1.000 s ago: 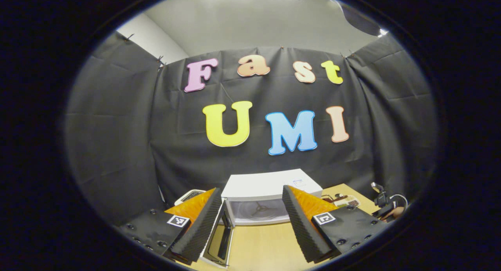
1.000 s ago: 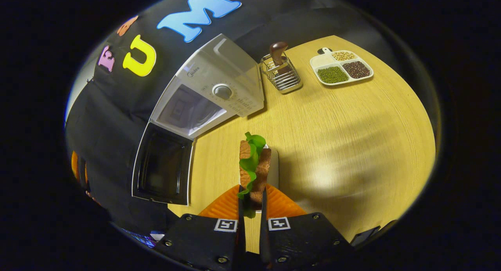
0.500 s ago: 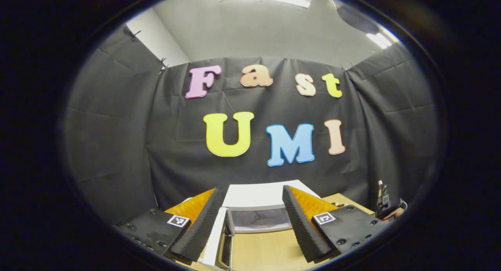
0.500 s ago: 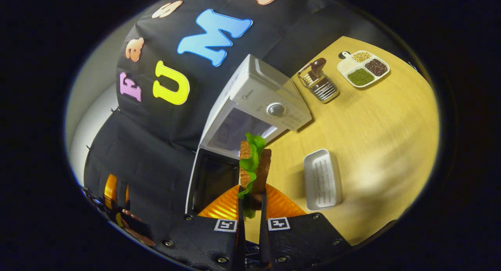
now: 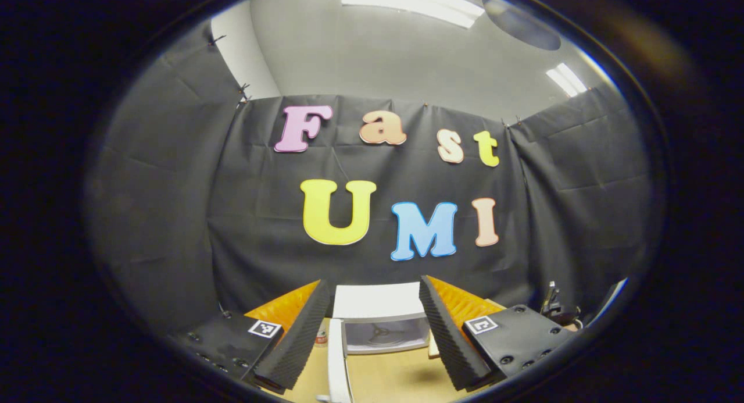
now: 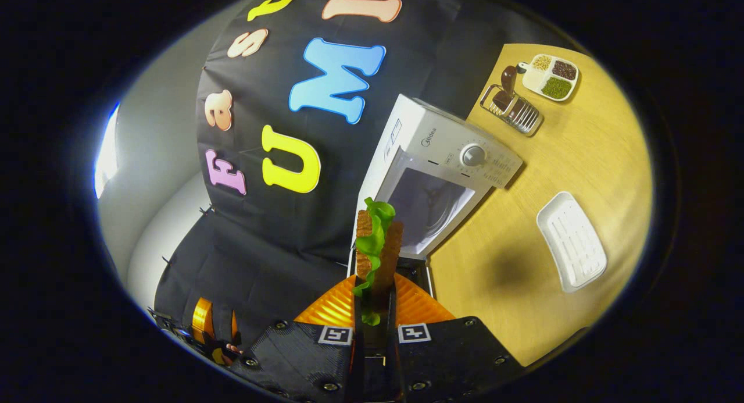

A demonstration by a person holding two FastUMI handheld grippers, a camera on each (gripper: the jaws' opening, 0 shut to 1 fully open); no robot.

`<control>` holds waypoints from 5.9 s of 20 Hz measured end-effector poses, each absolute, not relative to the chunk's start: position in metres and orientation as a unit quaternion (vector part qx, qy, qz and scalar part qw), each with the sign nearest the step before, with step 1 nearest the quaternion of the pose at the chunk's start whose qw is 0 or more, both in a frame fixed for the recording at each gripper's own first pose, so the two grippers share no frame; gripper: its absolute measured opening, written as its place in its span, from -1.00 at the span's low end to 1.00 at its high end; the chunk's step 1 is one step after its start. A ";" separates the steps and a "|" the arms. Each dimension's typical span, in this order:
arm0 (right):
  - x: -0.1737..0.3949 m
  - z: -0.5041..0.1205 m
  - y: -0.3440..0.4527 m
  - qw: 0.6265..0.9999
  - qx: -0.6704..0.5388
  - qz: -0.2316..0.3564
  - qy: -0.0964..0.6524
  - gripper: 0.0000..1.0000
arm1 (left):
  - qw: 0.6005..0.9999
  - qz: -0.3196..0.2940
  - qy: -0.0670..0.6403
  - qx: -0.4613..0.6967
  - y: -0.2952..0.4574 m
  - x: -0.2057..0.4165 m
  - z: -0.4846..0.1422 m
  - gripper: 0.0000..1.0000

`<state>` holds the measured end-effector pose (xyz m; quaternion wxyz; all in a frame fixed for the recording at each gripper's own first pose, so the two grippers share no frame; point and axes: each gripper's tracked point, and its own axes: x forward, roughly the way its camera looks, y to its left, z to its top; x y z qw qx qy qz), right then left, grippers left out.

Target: Open the microwave oven with the left hand, put the food in, and close the microwave oven.

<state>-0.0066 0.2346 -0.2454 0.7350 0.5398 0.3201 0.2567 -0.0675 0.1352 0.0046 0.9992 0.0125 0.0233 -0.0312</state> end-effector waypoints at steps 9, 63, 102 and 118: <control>0.036 -0.268 0.280 0.706 0.609 0.204 0.299 -0.72 | 0.999 -0.049 0.008 0.021 0.174 -0.070 0.021 0.93; 0.090 -0.237 0.254 0.960 0.218 0.071 0.162 0.95 | 0.995 -0.050 0.081 -0.008 0.212 -0.037 -0.066 0.96; -0.009 -0.035 0.093 0.996 0.083 0.035 0.021 0.94 | 0.951 -0.026 0.308 -0.005 0.185 -0.163 -0.271 -0.87; 0.028 -0.024 0.058 0.995 0.033 0.089 0.007 0.94 | 0.946 -0.066 0.315 -0.033 0.041 -0.107 -0.287 -0.86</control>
